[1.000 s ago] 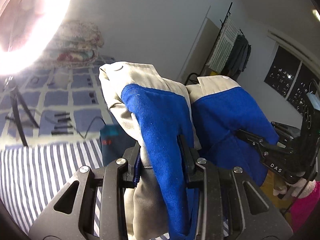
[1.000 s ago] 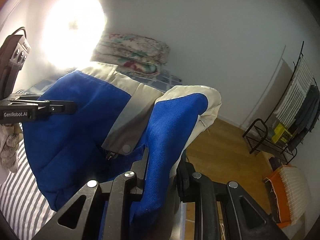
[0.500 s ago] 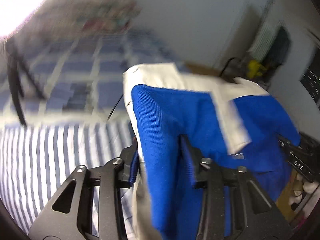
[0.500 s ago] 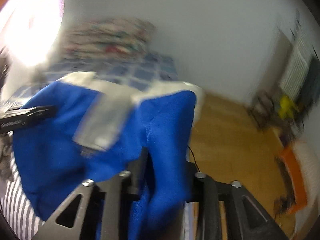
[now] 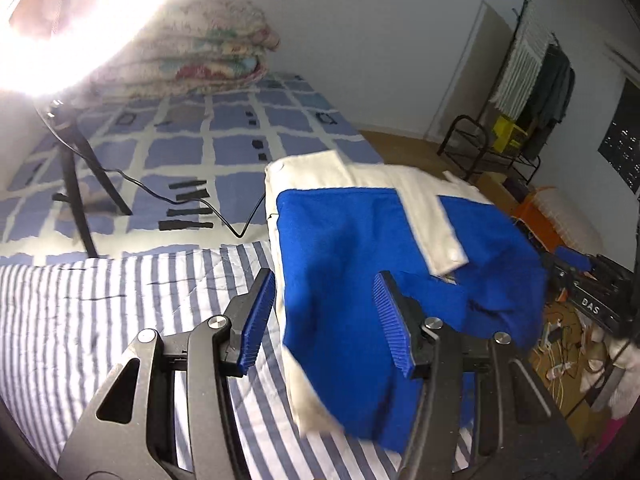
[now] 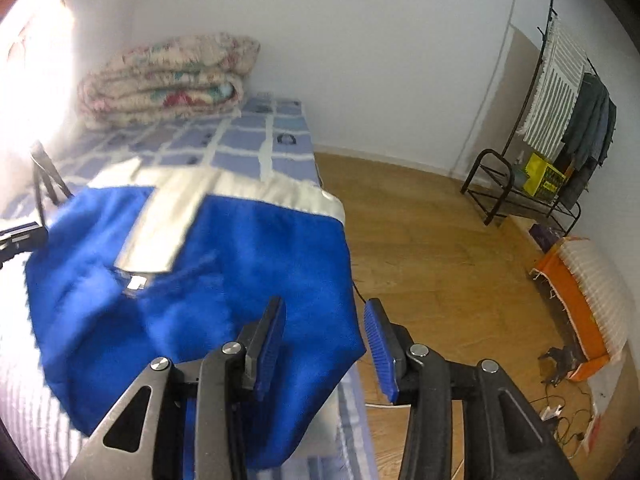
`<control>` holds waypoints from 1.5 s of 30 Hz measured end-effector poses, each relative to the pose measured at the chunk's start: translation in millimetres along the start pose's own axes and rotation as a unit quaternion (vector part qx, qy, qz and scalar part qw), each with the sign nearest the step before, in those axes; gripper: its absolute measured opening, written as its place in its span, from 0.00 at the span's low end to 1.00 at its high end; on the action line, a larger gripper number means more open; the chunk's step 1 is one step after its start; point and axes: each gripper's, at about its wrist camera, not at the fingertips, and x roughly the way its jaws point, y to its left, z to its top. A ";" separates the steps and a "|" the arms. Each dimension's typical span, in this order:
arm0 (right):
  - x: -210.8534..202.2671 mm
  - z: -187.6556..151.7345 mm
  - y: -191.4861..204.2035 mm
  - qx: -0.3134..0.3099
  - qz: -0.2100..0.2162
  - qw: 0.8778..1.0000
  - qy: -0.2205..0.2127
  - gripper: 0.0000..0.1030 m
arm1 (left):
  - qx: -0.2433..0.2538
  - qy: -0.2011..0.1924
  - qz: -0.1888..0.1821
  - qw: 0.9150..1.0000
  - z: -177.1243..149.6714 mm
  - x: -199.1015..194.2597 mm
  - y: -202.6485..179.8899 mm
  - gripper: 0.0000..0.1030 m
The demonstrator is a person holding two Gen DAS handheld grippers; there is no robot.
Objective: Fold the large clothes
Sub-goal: 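Open both tools and pull them back from the folded jacket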
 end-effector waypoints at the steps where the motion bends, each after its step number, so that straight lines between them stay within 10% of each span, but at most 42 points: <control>1: -8.2 1.1 0.6 0.003 0.003 1.000 -0.003 0.41 | 0.003 -0.005 -0.002 1.000 -1.3 -15.8 -2.8 0.53; 25: -334.8 -48.0 36.2 0.022 0.030 0.992 -0.120 0.51 | 0.091 -0.131 -0.026 0.987 -82.4 -373.3 -102.8 0.53; 45: -429.1 -155.7 85.9 0.049 -0.012 0.983 -0.178 0.89 | 0.102 -0.171 -0.036 0.979 -187.2 -452.4 -108.4 0.53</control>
